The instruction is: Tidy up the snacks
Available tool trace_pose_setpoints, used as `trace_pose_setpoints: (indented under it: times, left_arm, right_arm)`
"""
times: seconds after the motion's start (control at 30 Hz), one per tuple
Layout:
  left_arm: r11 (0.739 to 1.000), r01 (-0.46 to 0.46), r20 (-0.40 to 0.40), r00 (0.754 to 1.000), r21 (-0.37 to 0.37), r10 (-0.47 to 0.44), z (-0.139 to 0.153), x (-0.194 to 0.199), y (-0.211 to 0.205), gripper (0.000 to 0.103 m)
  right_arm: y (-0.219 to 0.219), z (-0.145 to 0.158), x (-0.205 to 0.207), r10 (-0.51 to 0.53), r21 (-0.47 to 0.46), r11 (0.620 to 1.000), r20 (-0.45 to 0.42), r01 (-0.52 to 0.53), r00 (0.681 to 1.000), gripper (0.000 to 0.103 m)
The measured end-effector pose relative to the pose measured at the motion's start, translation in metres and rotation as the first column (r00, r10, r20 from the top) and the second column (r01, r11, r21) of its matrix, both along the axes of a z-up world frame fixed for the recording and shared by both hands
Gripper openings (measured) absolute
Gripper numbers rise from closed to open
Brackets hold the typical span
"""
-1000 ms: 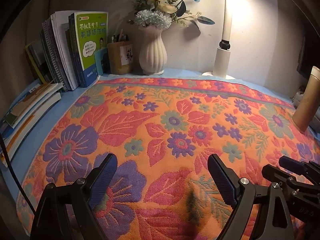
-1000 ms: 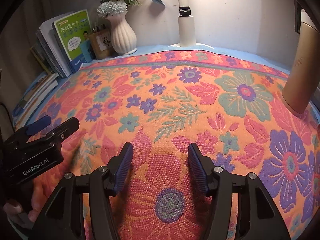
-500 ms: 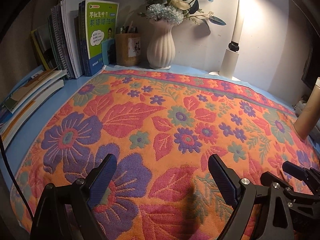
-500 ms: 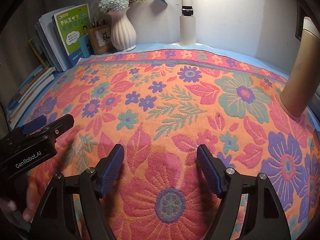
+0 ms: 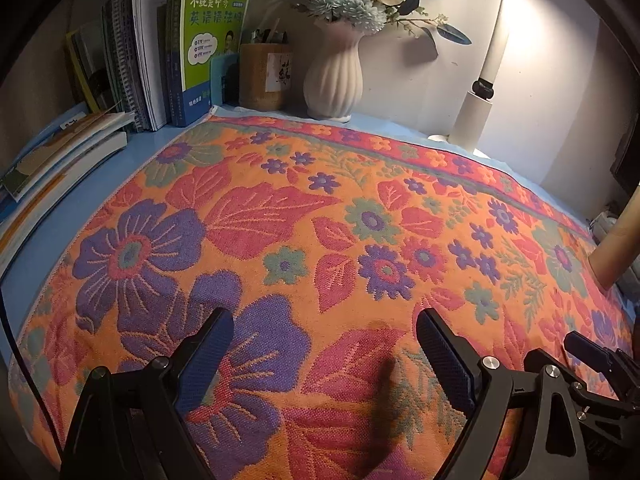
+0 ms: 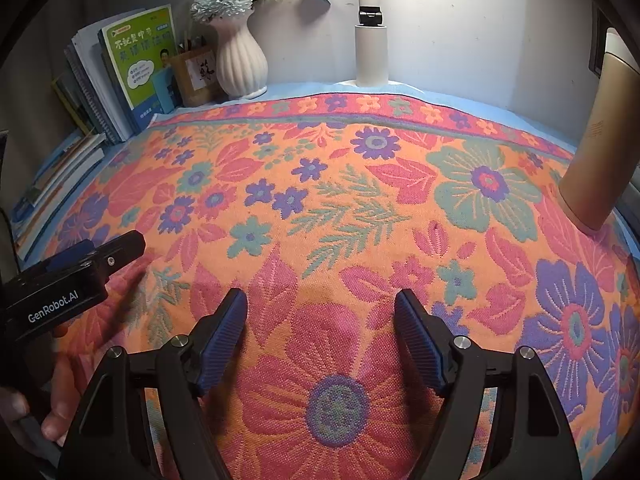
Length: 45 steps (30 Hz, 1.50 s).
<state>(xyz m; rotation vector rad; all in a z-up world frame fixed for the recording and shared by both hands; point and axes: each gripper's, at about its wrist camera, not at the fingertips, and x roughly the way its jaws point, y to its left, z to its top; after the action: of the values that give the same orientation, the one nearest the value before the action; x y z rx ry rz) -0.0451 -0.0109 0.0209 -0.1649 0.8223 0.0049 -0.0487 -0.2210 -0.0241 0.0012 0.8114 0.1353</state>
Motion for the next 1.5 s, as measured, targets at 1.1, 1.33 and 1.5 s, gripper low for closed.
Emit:
trace_pose_setpoints:
  times: [1.1, 1.33, 1.5]
  left_arm:
    - [0.998, -0.031, -0.013, 0.999, -0.047, 0.030, -0.005, 0.001, 0.011, 0.091]
    - [0.998, -0.031, -0.016, 0.999, -0.047, 0.031, -0.006, 0.002, 0.011, 0.091]
    - [0.998, -0.032, -0.020, 0.999, -0.049, 0.031, -0.007, 0.002, 0.010, 0.092]
  right_arm:
    - [-0.003, -0.004, 0.004, 0.000, 0.002, 1.000, -0.021, 0.000, 1.000, 0.081]
    - [-0.004, -0.004, 0.004, 0.000, 0.002, 1.000, -0.022, 0.000, 1.000, 0.081]
    - [-0.004, -0.004, 0.004, 0.000, 0.002, 1.000, -0.022, 0.000, 1.000, 0.082]
